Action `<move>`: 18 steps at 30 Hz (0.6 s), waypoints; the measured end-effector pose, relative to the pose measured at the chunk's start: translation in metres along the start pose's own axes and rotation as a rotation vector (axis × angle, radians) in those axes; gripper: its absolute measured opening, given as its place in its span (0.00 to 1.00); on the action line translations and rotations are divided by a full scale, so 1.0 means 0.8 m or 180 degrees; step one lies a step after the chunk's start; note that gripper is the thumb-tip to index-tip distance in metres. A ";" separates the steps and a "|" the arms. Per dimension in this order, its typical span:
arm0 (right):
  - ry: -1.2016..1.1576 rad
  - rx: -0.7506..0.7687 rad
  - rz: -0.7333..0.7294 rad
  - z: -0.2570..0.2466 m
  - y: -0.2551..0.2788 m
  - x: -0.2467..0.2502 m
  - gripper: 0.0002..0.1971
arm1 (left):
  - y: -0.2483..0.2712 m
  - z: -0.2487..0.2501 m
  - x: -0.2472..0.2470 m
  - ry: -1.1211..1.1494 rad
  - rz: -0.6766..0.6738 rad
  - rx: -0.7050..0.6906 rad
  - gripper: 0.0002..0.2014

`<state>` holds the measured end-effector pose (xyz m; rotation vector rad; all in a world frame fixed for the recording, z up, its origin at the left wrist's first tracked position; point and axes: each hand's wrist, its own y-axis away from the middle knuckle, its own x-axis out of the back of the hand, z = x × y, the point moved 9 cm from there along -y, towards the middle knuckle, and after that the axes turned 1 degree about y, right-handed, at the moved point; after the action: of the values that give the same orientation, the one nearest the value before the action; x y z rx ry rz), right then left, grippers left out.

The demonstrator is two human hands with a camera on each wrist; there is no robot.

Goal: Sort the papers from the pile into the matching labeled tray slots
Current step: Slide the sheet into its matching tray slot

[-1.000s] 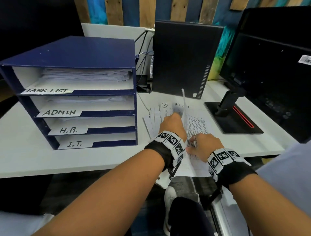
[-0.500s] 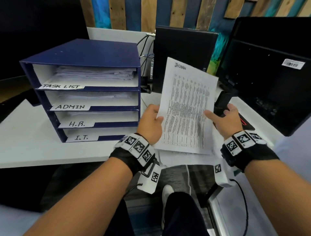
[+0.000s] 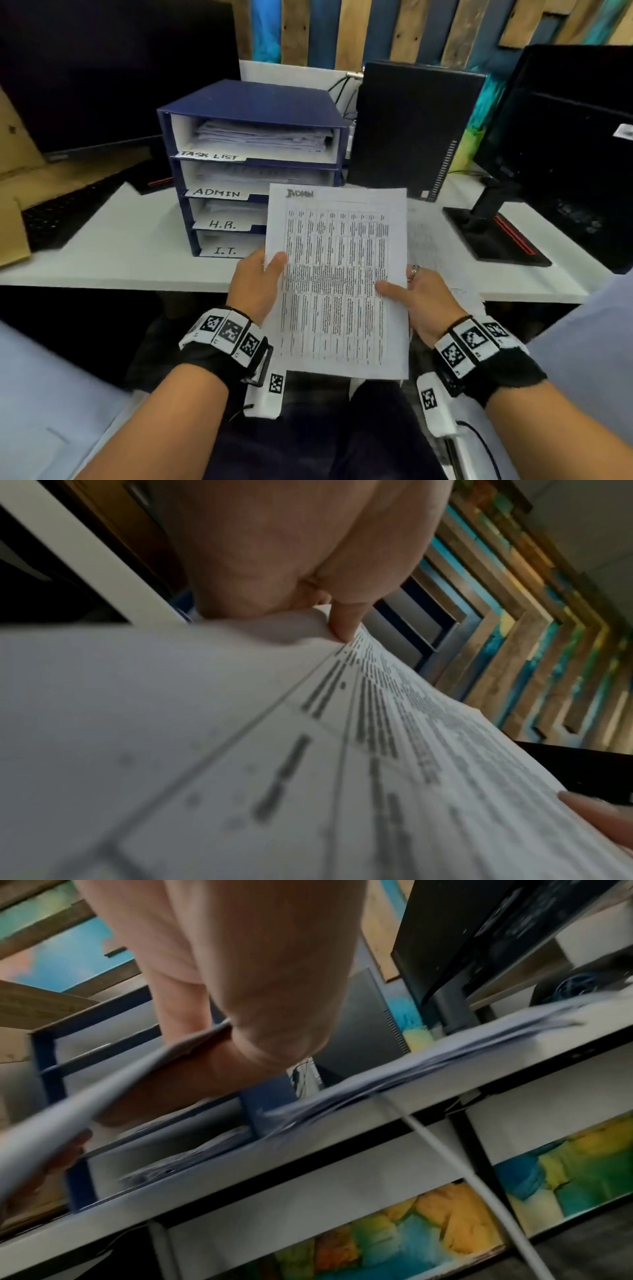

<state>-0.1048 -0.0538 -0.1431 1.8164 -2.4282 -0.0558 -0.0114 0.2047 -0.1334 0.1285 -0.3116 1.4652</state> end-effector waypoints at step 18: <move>-0.0056 -0.0660 -0.0630 0.013 -0.010 -0.154 0.13 | -0.085 -0.009 0.151 -0.0432 0.0549 0.0700 0.17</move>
<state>-0.0637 0.0616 -0.1626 1.9580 -2.1518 -0.3278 0.0661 0.3151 -0.0985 0.3876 -0.2758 1.6633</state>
